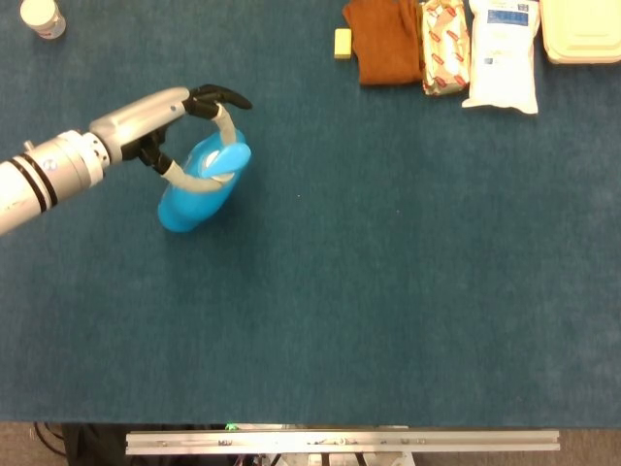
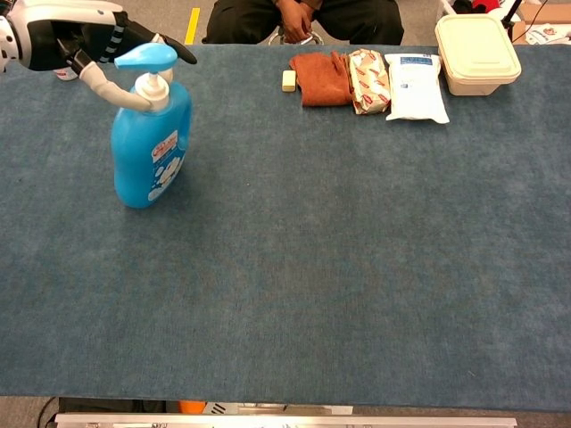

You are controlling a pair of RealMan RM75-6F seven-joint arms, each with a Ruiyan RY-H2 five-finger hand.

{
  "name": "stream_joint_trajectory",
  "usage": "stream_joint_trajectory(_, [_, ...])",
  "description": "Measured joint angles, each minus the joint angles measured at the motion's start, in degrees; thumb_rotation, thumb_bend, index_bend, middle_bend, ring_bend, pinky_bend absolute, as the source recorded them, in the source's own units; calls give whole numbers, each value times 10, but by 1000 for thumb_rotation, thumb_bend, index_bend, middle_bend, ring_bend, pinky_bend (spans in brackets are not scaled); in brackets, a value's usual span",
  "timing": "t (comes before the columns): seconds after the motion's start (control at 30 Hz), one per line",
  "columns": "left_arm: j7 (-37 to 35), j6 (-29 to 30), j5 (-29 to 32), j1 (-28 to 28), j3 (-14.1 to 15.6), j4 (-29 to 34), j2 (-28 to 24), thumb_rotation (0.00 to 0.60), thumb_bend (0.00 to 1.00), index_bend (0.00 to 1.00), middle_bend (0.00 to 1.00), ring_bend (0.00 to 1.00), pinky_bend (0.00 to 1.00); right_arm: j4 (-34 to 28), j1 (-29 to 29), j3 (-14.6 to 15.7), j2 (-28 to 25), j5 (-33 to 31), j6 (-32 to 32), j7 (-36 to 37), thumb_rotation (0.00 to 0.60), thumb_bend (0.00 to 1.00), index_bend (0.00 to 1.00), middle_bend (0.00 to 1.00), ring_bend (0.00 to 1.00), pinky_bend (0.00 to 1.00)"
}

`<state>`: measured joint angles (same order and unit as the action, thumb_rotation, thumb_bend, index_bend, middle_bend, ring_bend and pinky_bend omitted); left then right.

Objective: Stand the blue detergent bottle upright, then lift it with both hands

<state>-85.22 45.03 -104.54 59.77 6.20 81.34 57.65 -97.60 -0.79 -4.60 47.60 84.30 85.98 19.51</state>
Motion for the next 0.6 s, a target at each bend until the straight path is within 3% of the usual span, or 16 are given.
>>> stream_joint_trajectory(0.3, [-86, 35, -18, 20, 44, -53, 8, 600, 247, 520, 108, 0, 92, -5, 3, 0, -3, 1, 6, -1, 600, 179, 248, 275, 114, 159])
stream_joint_trajectory(0.6, [-131, 73, -22, 22, 66, -77, 9, 600, 247, 482, 99, 0, 88, -9, 6, 1, -5, 5, 11, -1, 600, 179, 248, 275, 114, 159])
